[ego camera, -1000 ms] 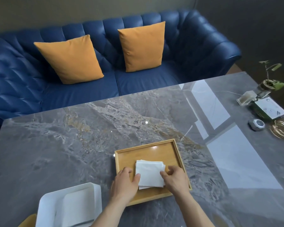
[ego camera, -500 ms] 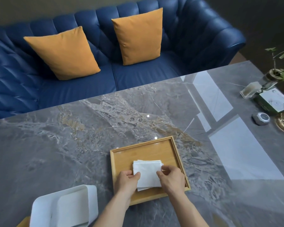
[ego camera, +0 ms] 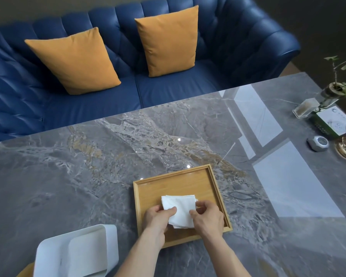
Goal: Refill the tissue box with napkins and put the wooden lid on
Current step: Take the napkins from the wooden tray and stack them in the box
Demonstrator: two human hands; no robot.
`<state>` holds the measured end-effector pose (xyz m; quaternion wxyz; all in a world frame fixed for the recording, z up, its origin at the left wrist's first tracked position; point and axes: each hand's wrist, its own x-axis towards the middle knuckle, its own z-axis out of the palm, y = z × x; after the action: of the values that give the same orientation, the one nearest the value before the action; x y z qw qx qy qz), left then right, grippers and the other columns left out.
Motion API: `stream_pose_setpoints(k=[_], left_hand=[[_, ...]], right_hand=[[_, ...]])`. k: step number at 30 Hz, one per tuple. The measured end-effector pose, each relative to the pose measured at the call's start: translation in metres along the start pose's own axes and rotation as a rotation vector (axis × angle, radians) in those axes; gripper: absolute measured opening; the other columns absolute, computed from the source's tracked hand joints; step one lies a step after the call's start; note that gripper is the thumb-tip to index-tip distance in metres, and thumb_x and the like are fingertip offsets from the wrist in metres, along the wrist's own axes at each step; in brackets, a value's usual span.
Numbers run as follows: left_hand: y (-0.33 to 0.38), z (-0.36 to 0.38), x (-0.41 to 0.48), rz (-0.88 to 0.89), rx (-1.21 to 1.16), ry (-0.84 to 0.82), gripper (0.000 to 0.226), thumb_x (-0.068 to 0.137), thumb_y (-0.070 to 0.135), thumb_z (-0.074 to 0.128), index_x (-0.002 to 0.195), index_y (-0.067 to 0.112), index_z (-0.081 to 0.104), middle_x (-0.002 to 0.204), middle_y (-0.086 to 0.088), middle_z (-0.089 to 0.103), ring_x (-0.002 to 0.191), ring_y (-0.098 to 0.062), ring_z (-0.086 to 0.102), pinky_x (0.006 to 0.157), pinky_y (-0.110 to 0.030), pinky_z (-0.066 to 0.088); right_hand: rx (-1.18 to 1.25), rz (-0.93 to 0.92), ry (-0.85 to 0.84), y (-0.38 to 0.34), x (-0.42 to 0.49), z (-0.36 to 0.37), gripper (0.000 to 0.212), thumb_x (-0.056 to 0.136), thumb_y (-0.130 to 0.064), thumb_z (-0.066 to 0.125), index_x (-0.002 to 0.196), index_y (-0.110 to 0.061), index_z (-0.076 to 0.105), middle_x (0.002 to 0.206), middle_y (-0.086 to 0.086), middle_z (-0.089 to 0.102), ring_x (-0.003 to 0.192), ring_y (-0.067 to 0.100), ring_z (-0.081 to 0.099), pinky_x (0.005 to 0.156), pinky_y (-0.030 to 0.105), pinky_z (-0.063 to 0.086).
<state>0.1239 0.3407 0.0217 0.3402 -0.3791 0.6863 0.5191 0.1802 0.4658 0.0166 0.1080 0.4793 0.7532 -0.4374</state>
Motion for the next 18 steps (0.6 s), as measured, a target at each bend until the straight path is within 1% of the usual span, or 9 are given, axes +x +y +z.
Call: stream_pose_setpoints(k=[2,6,10,13,14,16,17,18], left_hand=[[0.000,-0.001,-0.001,0.006,-0.016,-0.002,0.037,0.073,0.010,0.081,0.107,0.013,0.067,0.093,-0.005,0.073,0.088,-0.029,0.068,0.084,-0.046,0.059],[0.000,-0.004,-0.002,0.039,-0.001,-0.011,0.037,0.073,0.011,0.080,0.105,0.022,0.065,0.097,-0.002,0.071,0.090,-0.028,0.066,0.086,-0.047,0.058],[0.002,-0.007,-0.007,0.073,0.023,-0.066,0.027,0.078,0.012,0.077,0.093,0.027,0.061,0.099,-0.001,0.068,0.094,-0.027,0.065,0.088,-0.048,0.057],[0.003,-0.010,-0.011,0.107,0.015,-0.126,0.028,0.080,0.013,0.075,0.103,0.023,0.062,0.102,-0.002,0.070,0.095,-0.026,0.067,0.089,-0.047,0.057],[0.004,-0.013,-0.013,0.116,0.009,-0.138,0.029,0.081,0.013,0.075,0.104,0.023,0.062,0.103,-0.003,0.070,0.096,-0.026,0.067,0.090,-0.047,0.056],[0.008,-0.020,-0.016,0.142,-0.011,-0.154,0.028,0.082,0.012,0.074,0.103,0.024,0.061,0.104,-0.003,0.070,0.097,-0.026,0.066,0.091,-0.046,0.056],[0.010,-0.024,-0.018,0.155,-0.026,-0.164,0.029,0.082,0.012,0.074,0.104,0.024,0.060,0.105,-0.003,0.070,0.098,-0.026,0.066,0.091,-0.046,0.056],[0.013,-0.028,-0.019,0.166,-0.037,-0.174,0.032,0.081,0.012,0.075,0.108,0.023,0.060,0.107,-0.004,0.070,0.099,-0.027,0.066,0.091,-0.047,0.056]], right_hand=[[-0.004,0.010,-0.004,0.001,0.000,0.001,0.026,0.077,-0.021,0.073,0.102,-0.022,0.069,0.089,-0.005,0.070,0.083,0.018,0.061,0.072,0.029,0.043],[0.008,0.020,-0.013,0.002,-0.001,-0.001,0.026,0.074,-0.019,0.071,0.100,-0.023,0.069,0.086,-0.006,0.068,0.083,0.018,0.062,0.074,0.030,0.046],[0.025,0.023,-0.037,0.002,-0.001,-0.002,0.027,0.075,-0.021,0.072,0.102,-0.023,0.067,0.088,-0.006,0.068,0.083,0.016,0.060,0.075,0.031,0.045],[0.084,0.032,-0.056,0.002,-0.003,-0.004,0.033,0.076,-0.027,0.076,0.106,-0.023,0.063,0.086,-0.007,0.067,0.080,0.012,0.060,0.073,0.031,0.046],[0.116,0.045,-0.062,0.002,-0.003,-0.005,0.036,0.076,-0.030,0.077,0.108,-0.023,0.062,0.087,-0.007,0.067,0.080,0.013,0.061,0.074,0.033,0.049],[0.198,0.074,-0.074,0.005,-0.006,-0.006,0.046,0.071,-0.041,0.077,0.112,-0.024,0.063,0.090,-0.007,0.067,0.084,0.017,0.065,0.081,0.041,0.055],[0.252,0.088,-0.087,0.005,-0.008,-0.007,0.051,0.070,-0.046,0.077,0.113,-0.024,0.063,0.093,-0.007,0.068,0.087,0.019,0.067,0.084,0.044,0.056],[0.315,0.096,-0.115,0.005,-0.009,-0.008,0.053,0.071,-0.050,0.076,0.115,-0.024,0.062,0.098,-0.006,0.068,0.090,0.021,0.067,0.086,0.045,0.056]])
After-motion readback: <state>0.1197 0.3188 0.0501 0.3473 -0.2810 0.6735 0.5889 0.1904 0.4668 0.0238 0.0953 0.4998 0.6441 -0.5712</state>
